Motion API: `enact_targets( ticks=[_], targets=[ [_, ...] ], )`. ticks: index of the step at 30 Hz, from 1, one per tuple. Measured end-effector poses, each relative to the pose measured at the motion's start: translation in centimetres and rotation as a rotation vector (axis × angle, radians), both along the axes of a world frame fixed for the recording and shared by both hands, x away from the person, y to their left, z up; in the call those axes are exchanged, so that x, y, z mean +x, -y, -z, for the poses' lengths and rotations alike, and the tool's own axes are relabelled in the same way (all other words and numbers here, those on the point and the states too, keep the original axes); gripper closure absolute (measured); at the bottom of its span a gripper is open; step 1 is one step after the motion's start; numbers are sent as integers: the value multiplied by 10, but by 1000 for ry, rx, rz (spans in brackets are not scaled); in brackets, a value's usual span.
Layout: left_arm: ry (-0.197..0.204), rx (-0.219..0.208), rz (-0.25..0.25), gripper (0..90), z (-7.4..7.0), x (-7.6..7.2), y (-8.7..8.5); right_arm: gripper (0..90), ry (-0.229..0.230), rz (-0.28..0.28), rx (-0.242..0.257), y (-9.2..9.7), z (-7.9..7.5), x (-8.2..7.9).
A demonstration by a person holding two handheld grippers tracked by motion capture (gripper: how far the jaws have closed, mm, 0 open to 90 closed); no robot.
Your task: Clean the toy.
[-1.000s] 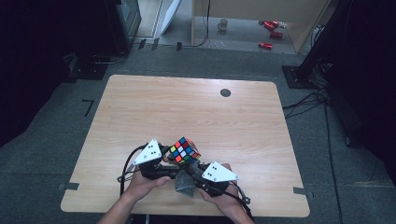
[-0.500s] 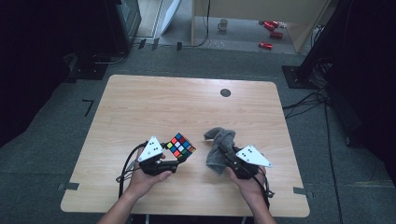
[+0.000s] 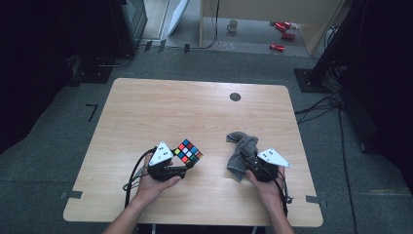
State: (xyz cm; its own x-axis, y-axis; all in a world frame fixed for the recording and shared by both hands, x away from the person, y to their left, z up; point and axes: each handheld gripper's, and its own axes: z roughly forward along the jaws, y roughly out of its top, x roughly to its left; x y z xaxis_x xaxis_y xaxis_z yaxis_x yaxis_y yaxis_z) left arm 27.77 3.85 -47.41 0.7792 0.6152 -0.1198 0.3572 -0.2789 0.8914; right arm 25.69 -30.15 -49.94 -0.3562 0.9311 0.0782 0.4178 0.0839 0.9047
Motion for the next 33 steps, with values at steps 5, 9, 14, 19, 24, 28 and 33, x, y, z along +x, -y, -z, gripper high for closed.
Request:
enact_targets(
  ticks=[5, 9, 14, 19, 24, 28, 33],
  targets=[
    [-11, 12, -6, 348, 3, 2, 1, 559, -52, -12, -3, -1, 7, 3],
    [-26, 30, -15, 348, 7, 5, 3, 396, -105, -30, -5, -2, 12, 5],
    [-52, 59, -31, 348, 14, 10, 10, 124, -160, -41, -17, 0, 8, 2],
    [-68, 79, -38, 348, 18, 14, 16, 70, -143, -55, -29, 6, 2, -5],
    [-88, 136, -68, 348, 27, 22, 29, 67, -142, -41, -31, 19, 1, -11],
    [-93, 171, -83, 347, 31, 24, 35, 67, -135, -19, -34, 29, 2, -14],
    [-96, 214, -112, 348, 35, 27, 40, 69, -120, -14, -31, 43, 5, -20]
  ],
)
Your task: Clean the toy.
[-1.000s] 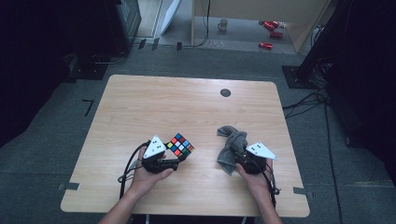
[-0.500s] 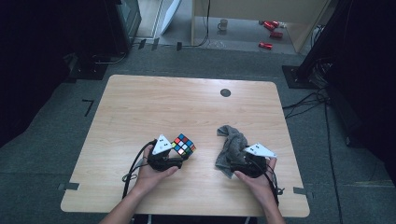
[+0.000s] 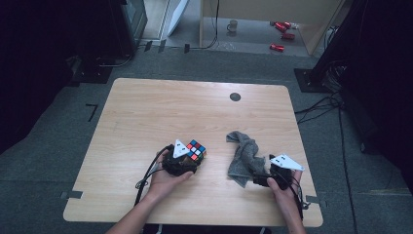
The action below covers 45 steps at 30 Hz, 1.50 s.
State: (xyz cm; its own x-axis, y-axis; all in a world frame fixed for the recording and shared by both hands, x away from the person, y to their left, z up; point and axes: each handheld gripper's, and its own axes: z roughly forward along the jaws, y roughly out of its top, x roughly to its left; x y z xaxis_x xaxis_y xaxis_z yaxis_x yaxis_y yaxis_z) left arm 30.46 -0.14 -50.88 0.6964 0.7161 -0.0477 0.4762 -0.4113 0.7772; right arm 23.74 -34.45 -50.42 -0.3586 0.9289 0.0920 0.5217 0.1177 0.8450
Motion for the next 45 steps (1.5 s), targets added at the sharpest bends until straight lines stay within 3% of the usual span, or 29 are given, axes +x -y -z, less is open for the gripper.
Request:
enact_targets(
  ticks=[5, 8, 17, 27, 30, 38, 41, 45],
  targets=[
    [-11, 17, -18, 347, 1, 2, 1, 73, 25, -41, 27, 11, -4, -7],
    [-12, 26, -24, 347, 2, 3, 1, 73, 35, -53, 15, 17, -6, -11],
    [15, 72, -27, 346, 3, 1, 7, 73, 15, 15, 15, 42, 1, -14],
    [10, 84, -35, 342, 4, 1, 8, 73, -65, 118, -24, 65, 17, -11],
    [-14, 98, -32, 330, 7, 3, 9, 74, -91, 144, -32, 66, 17, -9],
    [-5, 74, -19, 181, 3, 1, 4, 106, -171, 218, -79, 69, 21, -4],
    [-2, 75, -15, 157, 2, -1, -1, 102, -173, 220, -110, 67, 21, -3],
    [-19, 77, -30, 139, 1, -3, -12, 88, -176, 220, -110, 67, 21, -2]
  ],
)
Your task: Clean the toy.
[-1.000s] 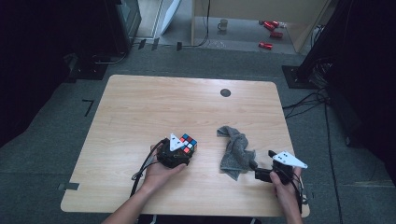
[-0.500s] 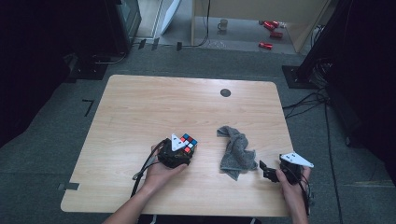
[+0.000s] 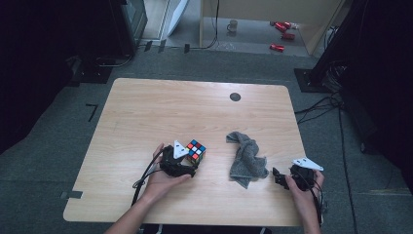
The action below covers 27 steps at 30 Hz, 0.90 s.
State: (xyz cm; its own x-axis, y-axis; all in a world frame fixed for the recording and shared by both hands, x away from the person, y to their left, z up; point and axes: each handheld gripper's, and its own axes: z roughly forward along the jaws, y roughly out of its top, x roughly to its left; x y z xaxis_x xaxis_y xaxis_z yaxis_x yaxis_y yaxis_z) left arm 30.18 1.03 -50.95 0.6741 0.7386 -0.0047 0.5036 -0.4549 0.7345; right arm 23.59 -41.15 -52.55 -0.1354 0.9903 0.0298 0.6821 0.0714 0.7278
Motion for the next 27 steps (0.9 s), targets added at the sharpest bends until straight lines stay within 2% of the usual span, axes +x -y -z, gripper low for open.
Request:
enact_targets(
  ticks=[6, 8, 11, 17, 22, 27],
  targets=[
    [-29, -20, -42, 119, -2, -5, -19, 80, -5, 1, -1, -1, 0, 1],
    [-38, -44, -59, 117, -5, -7, -26, 80, -4, -2, -2, -1, 0, 0],
    [-22, -25, -64, 112, -8, -14, -36, 80, -4, -1, -2, -1, 0, 0],
    [-5, -26, -105, 109, -12, -30, -77, 80, -4, -2, -2, -1, 0, 0],
    [-19, -72, -198, 109, -12, -37, -119, 80, -5, 0, -2, -1, 0, 0],
    [-20, -69, -275, 109, -10, -41, -155, 80, -5, 5, -1, -1, 0, 0]
  ],
)
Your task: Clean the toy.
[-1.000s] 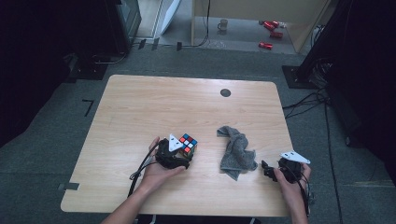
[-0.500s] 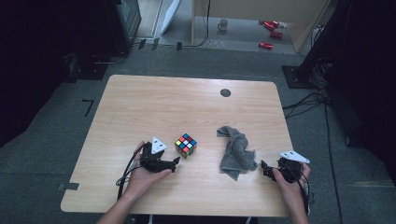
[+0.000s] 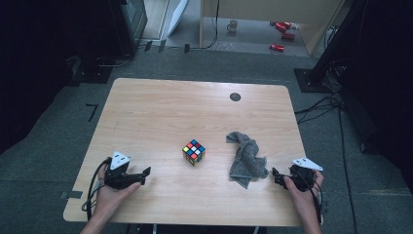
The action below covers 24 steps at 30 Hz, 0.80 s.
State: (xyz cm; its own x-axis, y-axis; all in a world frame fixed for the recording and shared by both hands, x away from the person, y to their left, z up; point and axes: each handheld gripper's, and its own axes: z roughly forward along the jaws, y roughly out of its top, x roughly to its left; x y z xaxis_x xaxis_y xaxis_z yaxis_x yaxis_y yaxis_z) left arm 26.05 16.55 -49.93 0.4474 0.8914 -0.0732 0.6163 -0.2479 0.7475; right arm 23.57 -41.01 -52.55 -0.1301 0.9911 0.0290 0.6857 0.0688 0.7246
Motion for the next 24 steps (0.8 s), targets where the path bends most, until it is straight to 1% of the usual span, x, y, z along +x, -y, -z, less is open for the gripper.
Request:
enact_targets(
  ticks=[3, 5, 6, 7, 9, 11, 13, 15, 17, 19, 20, 24],
  targets=[
    [-13, 1, -54, 109, 3, -1, -19, 80, 0, 0, 0, 0, 0, 0],
    [-18, -7, -112, 116, 4, -2, -31, 81, 0, 0, -1, 0, 0, 0],
    [-21, -6, -127, 120, 4, -1, -35, 80, 0, 0, -1, 0, 0, 0],
    [-23, -3, -146, 122, 4, 0, -39, 81, 0, 0, -1, 0, 0, 0],
    [-30, 20, -167, 126, 6, 1, -46, 81, 0, 0, -1, 0, 0, 0],
    [-39, 44, -178, 125, 9, 2, -50, 81, 0, 0, 0, 0, 0, 0],
    [-39, 66, -189, 125, 11, 3, -52, 81, 0, 0, 0, 0, 0, 0],
    [-45, 62, -199, 126, 13, 4, -53, 81, 0, 0, 0, 0, 0, 0],
    [-42, 72, -202, 136, 13, 4, -52, 81, 0, 0, 0, 0, 0, 0],
    [-51, 104, -197, 140, 16, 5, -49, 81, 0, 0, 0, 0, 0, 0],
    [-45, 111, -195, 139, 16, 4, -47, 81, -1, 0, 0, 0, 0, 0],
    [-39, 104, -192, 141, 17, 5, -46, 81, 0, 2, 0, 0, 0, 0]
  ],
)
